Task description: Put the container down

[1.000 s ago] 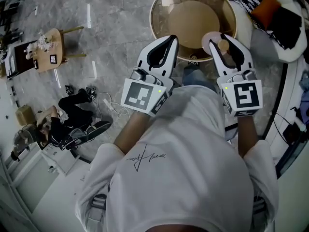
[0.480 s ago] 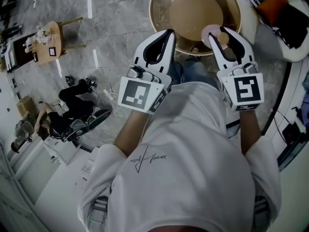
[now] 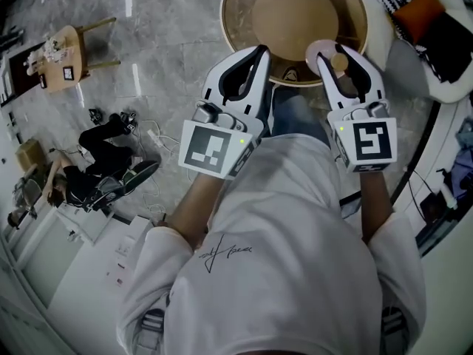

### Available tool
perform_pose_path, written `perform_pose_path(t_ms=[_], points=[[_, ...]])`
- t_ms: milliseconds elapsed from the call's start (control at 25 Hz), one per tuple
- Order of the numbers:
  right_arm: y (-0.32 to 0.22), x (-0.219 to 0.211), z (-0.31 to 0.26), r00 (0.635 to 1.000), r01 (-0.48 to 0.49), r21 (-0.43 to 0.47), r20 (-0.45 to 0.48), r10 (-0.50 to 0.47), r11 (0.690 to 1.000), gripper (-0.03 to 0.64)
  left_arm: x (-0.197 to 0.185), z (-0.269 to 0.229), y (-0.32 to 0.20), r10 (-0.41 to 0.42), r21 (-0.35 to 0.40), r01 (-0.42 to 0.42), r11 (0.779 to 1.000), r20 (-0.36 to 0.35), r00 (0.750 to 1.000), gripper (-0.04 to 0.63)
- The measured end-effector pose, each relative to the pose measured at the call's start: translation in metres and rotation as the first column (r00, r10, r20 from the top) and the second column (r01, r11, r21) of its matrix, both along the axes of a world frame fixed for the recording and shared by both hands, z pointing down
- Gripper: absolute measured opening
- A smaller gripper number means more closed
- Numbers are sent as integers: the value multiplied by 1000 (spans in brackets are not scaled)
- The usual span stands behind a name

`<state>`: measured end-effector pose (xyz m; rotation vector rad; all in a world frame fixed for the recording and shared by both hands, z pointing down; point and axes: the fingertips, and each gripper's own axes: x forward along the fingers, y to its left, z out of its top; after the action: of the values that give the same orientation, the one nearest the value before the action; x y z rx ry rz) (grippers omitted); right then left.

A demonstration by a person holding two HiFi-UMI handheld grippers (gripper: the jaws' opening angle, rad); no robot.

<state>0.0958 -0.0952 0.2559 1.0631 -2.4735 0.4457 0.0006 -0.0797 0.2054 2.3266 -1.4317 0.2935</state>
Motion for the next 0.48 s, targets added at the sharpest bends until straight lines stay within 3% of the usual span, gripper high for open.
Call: perform_pose_path(t_ms=[480], points=[[-4,-17,42,1000,12,-50,24,-11,999,140,-8,45,-1,3,-68,-3,998,-2,1000,18]])
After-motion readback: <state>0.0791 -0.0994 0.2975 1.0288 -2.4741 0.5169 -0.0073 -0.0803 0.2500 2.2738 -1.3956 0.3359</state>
